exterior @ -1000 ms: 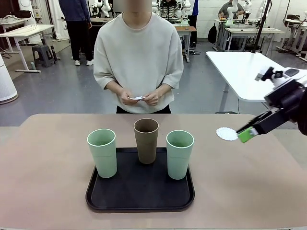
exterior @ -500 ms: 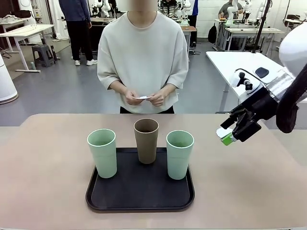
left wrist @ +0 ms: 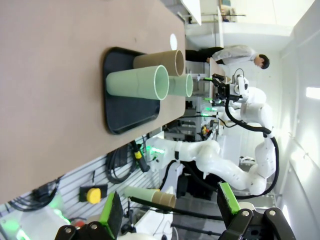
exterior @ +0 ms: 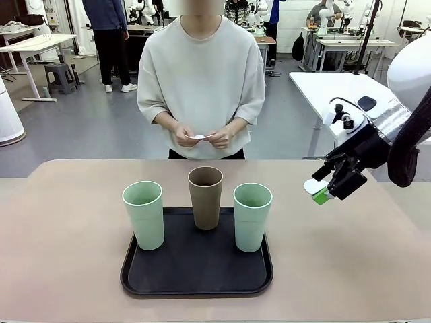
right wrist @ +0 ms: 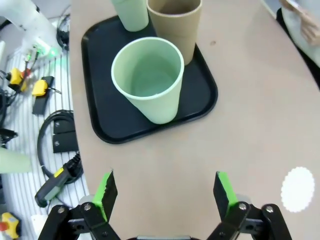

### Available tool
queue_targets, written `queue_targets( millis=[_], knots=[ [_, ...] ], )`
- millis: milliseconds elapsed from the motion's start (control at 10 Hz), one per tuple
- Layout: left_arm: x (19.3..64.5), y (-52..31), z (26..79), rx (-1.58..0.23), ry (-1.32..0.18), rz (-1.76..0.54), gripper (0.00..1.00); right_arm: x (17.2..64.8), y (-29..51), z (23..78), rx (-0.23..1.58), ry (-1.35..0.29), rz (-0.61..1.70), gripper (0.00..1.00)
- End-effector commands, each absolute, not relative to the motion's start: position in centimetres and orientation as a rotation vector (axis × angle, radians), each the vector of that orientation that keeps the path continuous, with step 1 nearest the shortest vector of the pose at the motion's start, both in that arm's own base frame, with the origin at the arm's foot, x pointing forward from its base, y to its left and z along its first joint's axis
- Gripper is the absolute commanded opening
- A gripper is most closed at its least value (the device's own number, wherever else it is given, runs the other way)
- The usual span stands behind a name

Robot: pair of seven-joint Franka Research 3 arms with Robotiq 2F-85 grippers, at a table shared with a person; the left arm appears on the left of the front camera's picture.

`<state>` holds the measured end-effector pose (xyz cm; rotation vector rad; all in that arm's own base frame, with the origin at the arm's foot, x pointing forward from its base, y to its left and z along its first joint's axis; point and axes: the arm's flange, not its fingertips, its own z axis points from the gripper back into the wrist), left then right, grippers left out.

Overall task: Place coasters on the table and set cups on them.
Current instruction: Pick up one Reusable plastic cup and place it on a coaster set by the human.

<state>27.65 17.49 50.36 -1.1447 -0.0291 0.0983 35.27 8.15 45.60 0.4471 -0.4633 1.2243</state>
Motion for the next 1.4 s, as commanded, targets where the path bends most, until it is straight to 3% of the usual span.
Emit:
queue_targets(
  millis=[0,100,200,400,600,900,1300],
  knots=[
    [27.5,17.5,50.5,-1.154,-0.036,0.104,1.00,35.2,8.4,45.6,0.439,-0.464,1.214,1.00],
    [27.5,17.5,50.5,-1.154,-0.036,0.104,1.00,35.3,8.2,45.6,0.447,-0.463,1.224,1.00],
    [27.5,17.5,50.5,-1.154,-0.036,0.104,1.00,34.6,7.5,44.3,0.508,-0.472,1.408,1.00],
    [27.5,17.5,50.5,-1.154,-0.036,0.104,1.00,34.9,6.6,41.5,0.532,-0.598,1.648,1.00],
    [27.5,17.5,50.5,-1.154,-0.036,0.104,1.00,35.6,6.2,39.5,0.590,-0.701,1.746,1.00],
    [27.5,17.5,50.5,-1.154,-0.036,0.104,1.00,37.4,5.3,35.3,0.631,-0.872,1.539,1.00],
    [27.5,17.5,50.5,-1.154,-0.036,0.104,1.00,38.1,5.0,31.7,0.750,-0.826,1.406,1.00]
  ],
)
